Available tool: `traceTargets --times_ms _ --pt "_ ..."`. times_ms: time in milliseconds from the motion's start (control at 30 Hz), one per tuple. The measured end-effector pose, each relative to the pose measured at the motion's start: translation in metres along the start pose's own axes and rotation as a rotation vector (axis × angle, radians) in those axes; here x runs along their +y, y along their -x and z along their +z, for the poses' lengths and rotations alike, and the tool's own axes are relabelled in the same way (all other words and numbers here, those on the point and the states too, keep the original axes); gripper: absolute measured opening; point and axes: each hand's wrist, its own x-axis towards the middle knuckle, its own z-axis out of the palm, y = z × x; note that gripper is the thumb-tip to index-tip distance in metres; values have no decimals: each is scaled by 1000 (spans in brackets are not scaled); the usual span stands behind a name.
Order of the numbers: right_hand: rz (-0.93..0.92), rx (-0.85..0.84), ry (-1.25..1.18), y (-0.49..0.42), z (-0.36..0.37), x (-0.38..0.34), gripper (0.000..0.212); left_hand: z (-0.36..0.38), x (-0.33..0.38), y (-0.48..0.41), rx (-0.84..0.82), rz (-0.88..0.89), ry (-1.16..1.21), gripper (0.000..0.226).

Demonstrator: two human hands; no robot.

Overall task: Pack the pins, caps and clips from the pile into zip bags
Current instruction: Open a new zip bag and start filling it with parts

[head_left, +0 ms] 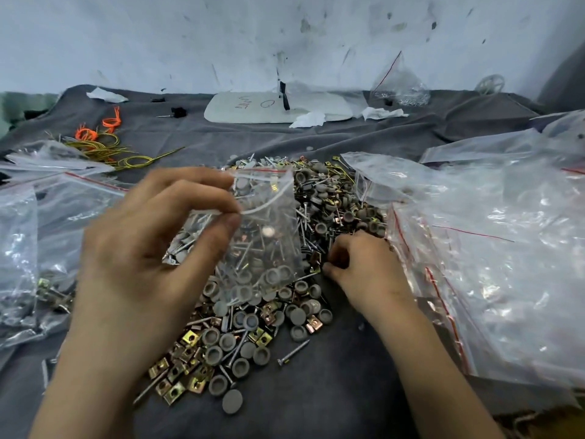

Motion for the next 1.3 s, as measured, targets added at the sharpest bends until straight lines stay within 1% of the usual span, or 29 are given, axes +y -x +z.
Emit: traceTargets --times_ms 100,133,167,200,267,300,367,433,500,567,633,667,767,833,900,933,967,1033,1100,1300 --pt "-45 7 2 5 -1 -5 14 0 2 0 0 -9 -13 3" --pt "-60 34 -47 6 -4 -6 13 0 3 0 -1 -17 -7 3" --pt "-70 81 -149 8 -10 -7 14 0 4 0 -3 -27 -3 4" --pt "-82 136 -300 10 -19 -9 16 0 7 0 -9 -35 -4 5" --pt "-158 264 -674 20 -44 -17 18 2 14 -1 -39 -31 -26 6" --pt "-234 335 -809 27 -56 -21 18 3 19 -2 -58 -20 -39 7" --pt "-418 444 -922 44 -74 -33 19 8 29 -3 -99 -6 -29 7" --pt "-558 469 -912 57 -82 -45 20 13 37 -3 -136 31 -45 8" --pt "-619 446 -789 62 -83 -52 19 19 40 -4 -181 80 -51 6" --pt "-600 385 -686 62 -81 -52 13 23 39 -5 -218 84 -11 7" --pt "-575 319 -673 60 -84 -46 6 25 37 -4 -224 63 10 10" --pt "-568 289 -681 59 -87 -43 6 25 36 -4 -217 51 9 11" --pt "-566 200 -678 58 -94 -31 13 24 39 -4 -177 40 -24 9" --pt "-575 101 -667 57 -97 -26 19 25 41 -4 -160 55 -79 10" --pt "-572 4 -688 55 -97 -23 36 25 43 -5 -149 49 -90 10" --pt "-564 0 -712 54 -96 -22 42 25 44 -5 -143 39 -82 11" --pt "-542 20 -740 53 -95 -20 42 26 44 -5 -133 29 -75 13" --pt "-491 61 -805 52 -94 -20 29 28 43 -4 -112 0 -52 14" --pt "-452 61 -854 51 -94 -18 23 29 41 -3 -108 -40 -9 15" --pt "-441 49 -804 51 -96 -14 22 30 37 -4 -97 -101 48 13"
